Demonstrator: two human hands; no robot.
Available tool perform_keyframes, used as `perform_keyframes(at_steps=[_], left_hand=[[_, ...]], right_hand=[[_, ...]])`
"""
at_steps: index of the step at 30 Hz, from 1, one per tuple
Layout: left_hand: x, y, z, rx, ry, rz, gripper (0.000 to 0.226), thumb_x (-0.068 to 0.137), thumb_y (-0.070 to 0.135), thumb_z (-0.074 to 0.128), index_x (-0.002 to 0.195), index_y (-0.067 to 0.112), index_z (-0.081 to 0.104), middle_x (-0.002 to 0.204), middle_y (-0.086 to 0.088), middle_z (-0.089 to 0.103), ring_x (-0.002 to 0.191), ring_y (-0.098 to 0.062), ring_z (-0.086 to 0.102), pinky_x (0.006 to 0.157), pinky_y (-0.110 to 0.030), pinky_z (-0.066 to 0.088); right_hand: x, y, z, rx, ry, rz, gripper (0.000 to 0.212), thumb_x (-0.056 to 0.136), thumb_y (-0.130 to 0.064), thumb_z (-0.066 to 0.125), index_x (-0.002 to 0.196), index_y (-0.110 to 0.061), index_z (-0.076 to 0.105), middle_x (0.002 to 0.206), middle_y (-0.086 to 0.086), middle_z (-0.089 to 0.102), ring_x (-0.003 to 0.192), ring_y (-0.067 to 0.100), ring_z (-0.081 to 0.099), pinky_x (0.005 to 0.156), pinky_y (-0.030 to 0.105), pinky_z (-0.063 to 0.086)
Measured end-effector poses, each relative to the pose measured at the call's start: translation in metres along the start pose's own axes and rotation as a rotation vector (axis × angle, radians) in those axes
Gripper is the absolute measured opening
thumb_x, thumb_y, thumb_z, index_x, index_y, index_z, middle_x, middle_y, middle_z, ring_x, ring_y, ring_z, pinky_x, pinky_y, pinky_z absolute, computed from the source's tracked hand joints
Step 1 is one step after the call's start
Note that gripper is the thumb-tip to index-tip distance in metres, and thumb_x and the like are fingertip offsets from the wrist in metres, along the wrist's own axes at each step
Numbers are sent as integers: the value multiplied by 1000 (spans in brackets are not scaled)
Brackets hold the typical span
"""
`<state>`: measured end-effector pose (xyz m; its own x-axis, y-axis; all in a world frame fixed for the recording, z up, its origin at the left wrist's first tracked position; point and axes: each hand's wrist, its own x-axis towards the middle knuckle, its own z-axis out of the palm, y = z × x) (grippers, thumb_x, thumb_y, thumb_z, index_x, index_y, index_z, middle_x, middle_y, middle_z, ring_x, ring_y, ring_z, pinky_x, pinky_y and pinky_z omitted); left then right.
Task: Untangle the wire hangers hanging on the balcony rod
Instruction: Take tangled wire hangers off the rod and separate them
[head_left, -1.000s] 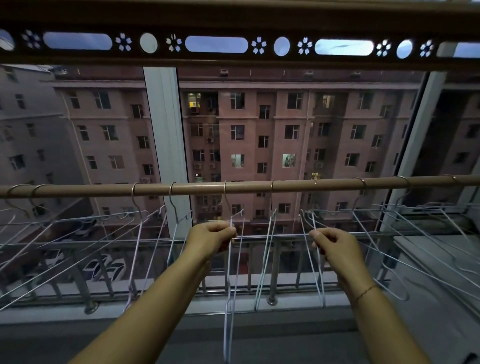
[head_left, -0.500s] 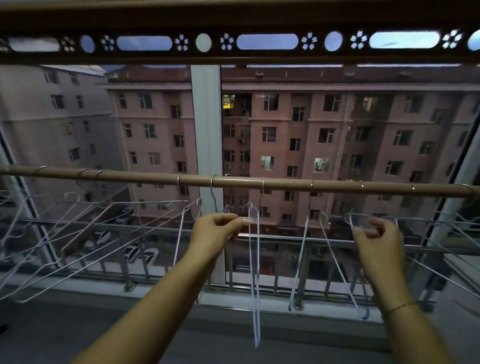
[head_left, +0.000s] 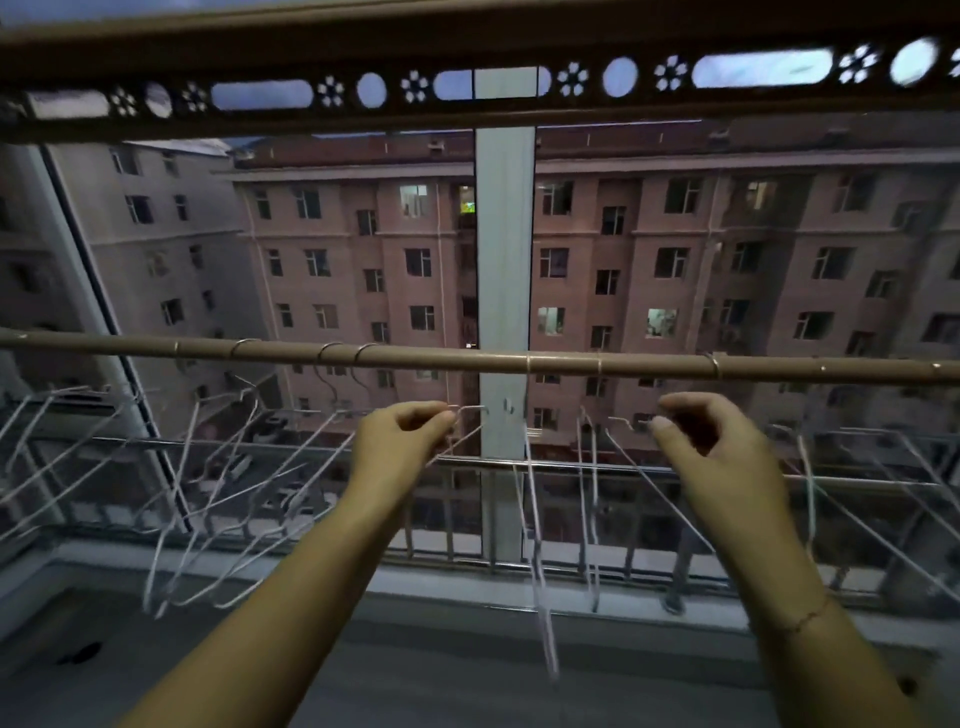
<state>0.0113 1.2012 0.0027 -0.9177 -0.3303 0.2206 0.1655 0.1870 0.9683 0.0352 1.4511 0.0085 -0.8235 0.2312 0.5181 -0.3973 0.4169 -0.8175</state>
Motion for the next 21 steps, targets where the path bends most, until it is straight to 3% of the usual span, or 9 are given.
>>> perform_keyframes(at_steps=[4,8,12,15,18,21], left_hand=[[20,-10,-41,36,20,31,20,85,15,65,104,16,69,95,4,69,86,-4,62,70,-18,47],[34,-25,-69,75,70,2,33,86,15,65,119,12,62,109,0,64,97,-14,59,86,-28,47],[43,-41,-83,139,120,-22,42,88,20,62,129,11,56,121,-5,62,100,-15,54,91,-32,46],[49,-47,-86,168,101,-15,34,89,18,62,122,11,61,122,-7,64,101,-14,56,90,-31,46],[51,-50,-84,206,48,-12,28,88,13,62,115,9,66,119,-8,67,98,-12,56,86,-27,44],[52,-50,-81,238,20,-26,24,86,12,65,109,9,70,112,-7,70,92,-12,59,81,-25,44]], right_hand=[[-17,-13,51,-5,-44,57,12,87,-21,60,98,-27,57,86,-6,59,76,3,55,56,11,42],[-25,-13,86,-47,-59,109,13,87,-22,60,98,-27,56,82,-9,56,71,0,52,48,8,42],[-26,-6,107,-145,-77,172,27,89,-19,57,116,-17,58,94,-9,56,79,0,50,61,8,36],[-27,0,116,-192,-88,195,29,89,-18,57,119,-15,58,102,-2,62,82,4,52,70,15,41],[-27,5,119,-214,-77,199,29,90,-18,56,118,-14,58,95,-4,60,79,3,52,66,15,40],[-24,8,121,-247,-93,215,27,90,-18,56,116,-13,61,99,1,63,85,11,55,72,21,44]])
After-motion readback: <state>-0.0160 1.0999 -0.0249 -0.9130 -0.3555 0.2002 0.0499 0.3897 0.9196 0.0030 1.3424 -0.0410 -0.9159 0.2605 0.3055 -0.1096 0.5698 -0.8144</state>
